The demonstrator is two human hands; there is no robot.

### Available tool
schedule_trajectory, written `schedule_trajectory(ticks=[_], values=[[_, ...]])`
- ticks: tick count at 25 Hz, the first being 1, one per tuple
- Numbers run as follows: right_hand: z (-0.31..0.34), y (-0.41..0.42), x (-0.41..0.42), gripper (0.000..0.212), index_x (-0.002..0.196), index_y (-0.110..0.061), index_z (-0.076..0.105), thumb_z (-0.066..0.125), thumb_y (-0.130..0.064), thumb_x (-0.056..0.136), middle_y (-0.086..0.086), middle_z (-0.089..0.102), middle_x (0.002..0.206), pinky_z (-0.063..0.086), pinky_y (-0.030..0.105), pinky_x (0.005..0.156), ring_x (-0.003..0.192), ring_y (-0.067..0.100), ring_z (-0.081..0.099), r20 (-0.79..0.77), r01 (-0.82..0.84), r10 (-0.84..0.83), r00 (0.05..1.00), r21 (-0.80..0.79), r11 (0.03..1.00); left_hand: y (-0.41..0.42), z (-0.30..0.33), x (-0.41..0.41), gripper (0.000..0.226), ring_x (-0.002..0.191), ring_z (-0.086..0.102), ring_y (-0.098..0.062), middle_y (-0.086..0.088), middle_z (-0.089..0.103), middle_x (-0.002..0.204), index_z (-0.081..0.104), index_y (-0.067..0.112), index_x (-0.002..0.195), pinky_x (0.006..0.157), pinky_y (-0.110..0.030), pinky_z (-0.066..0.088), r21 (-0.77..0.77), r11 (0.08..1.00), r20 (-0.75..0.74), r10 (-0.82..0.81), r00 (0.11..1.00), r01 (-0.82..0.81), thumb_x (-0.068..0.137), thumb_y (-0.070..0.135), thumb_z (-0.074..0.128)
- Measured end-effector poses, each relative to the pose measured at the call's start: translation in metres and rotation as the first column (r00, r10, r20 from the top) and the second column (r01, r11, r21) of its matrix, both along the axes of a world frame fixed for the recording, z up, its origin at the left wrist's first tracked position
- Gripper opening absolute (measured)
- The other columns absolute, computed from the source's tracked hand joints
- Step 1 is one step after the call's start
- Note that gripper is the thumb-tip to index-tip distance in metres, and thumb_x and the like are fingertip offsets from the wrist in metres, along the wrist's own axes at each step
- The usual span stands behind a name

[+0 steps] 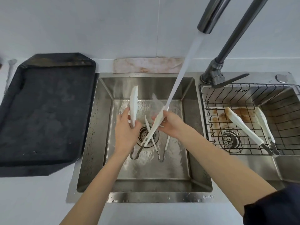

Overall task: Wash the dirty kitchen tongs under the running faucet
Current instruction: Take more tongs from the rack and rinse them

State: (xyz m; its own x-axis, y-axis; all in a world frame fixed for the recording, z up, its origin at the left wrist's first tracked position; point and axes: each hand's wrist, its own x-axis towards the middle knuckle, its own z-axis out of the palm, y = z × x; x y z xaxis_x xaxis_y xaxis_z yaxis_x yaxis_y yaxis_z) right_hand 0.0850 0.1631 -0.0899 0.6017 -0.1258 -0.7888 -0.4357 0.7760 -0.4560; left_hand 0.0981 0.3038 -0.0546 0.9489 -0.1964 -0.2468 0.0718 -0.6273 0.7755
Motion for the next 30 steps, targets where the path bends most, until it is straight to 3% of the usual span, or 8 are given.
schedule_trajectory(ticks=[5,8,11,16,19,22,25,30], values=[[-0.008,0.007,0.001,0.023,0.122,-0.007,0.037,0.027,-0.01,0.101,0.01,0.05,0.077,0.046,0.044,0.093,0.077,0.023,0.06,-0.025,0.03,-0.031,0.999,-0.051,0.998,0.001,0.001,-0.001,0.054,0.065,0.05,-0.014,-0.002,0.044,0.101,0.039,0.019,0.141,0.077,-0.031,0.051,-0.027,1.0,0.0,-0.002,1.0,0.002,0.089,0.014,0.053],[-0.01,0.01,0.015,0.02,0.101,-0.006,0.047,0.027,-0.008,0.1,0.01,0.047,0.069,0.049,0.04,0.067,0.059,0.02,0.049,-0.087,0.148,-0.157,0.984,-0.104,0.984,0.0,-0.005,-0.005,0.054,0.063,0.045,-0.006,-0.004,0.05,0.099,0.038,0.017,0.141,0.062,-0.013,0.042,0.003,0.996,0.047,-0.092,0.995,0.092,0.089,0.014,0.051],[-0.013,0.01,0.025,0.032,0.073,-0.011,0.045,0.032,-0.021,0.1,0.005,0.043,0.059,0.042,0.029,0.045,0.047,0.016,0.041,-0.171,0.182,-0.217,0.961,-0.197,0.963,-0.004,-0.013,-0.011,0.052,0.065,0.044,-0.008,-0.004,0.054,0.094,0.039,0.016,0.14,0.054,-0.015,0.036,0.006,0.984,0.072,-0.177,0.981,0.177,0.089,0.014,0.05],[-0.02,0.002,0.021,0.049,0.068,-0.013,0.045,0.03,-0.052,0.095,0.003,0.045,0.055,0.037,0.027,0.045,0.045,0.015,0.041,-0.227,0.136,-0.187,0.956,-0.221,0.966,-0.01,-0.019,-0.014,0.043,0.061,0.044,-0.009,-0.001,0.05,0.08,0.046,0.014,0.132,0.053,-0.014,0.037,-0.033,0.978,0.044,-0.205,0.978,0.206,0.089,0.014,0.049],[-0.014,-0.003,0.006,0.035,0.085,-0.008,0.046,0.031,-0.036,0.1,0.005,0.043,0.06,0.04,0.028,0.05,0.05,0.016,0.042,-0.2,0.169,-0.2,0.959,-0.165,0.972,-0.014,-0.02,-0.013,0.028,0.05,0.046,-0.006,0.0,0.054,0.071,0.053,0.025,0.118,0.051,-0.017,0.04,-0.19,0.973,-0.085,-0.15,0.985,0.132,0.092,0.015,0.047],[-0.005,-0.014,-0.017,0.017,0.1,-0.005,0.044,0.035,-0.02,0.1,0.006,0.05,0.071,0.044,0.026,0.056,0.057,0.014,0.046,-0.127,0.147,-0.192,0.973,-0.298,0.943,-0.024,-0.024,-0.007,0.016,0.039,0.051,-0.001,0.004,0.054,0.066,0.053,0.027,0.106,0.044,-0.013,0.041,-0.237,0.968,-0.244,-0.138,0.96,0.079,0.097,0.022,0.041],[0.013,-0.033,-0.04,0.021,0.112,-0.01,0.042,0.045,-0.023,0.097,0.001,0.05,0.072,0.042,0.026,0.061,0.059,0.012,0.045,-0.052,0.121,-0.161,0.986,-0.455,0.882,-0.039,-0.03,-0.003,0.032,0.042,0.061,-0.002,0.002,0.06,0.077,0.05,0.005,0.123,0.045,-0.017,0.049,-0.301,0.951,-0.518,-0.105,0.849,-0.066,0.1,0.02,0.033],[0.05,-0.042,-0.047,0.019,0.1,-0.014,0.051,0.054,-0.031,0.092,-0.003,0.05,0.072,0.041,0.021,0.065,0.065,0.008,0.048,-0.008,-0.033,0.039,0.999,-0.708,0.706,-0.061,-0.032,-0.006,0.037,0.051,0.067,-0.01,-0.006,0.063,0.091,0.04,0.005,0.135,0.047,-0.02,0.055,-0.397,0.895,-0.731,-0.172,0.661,-0.206,0.1,0.01,0.029]])
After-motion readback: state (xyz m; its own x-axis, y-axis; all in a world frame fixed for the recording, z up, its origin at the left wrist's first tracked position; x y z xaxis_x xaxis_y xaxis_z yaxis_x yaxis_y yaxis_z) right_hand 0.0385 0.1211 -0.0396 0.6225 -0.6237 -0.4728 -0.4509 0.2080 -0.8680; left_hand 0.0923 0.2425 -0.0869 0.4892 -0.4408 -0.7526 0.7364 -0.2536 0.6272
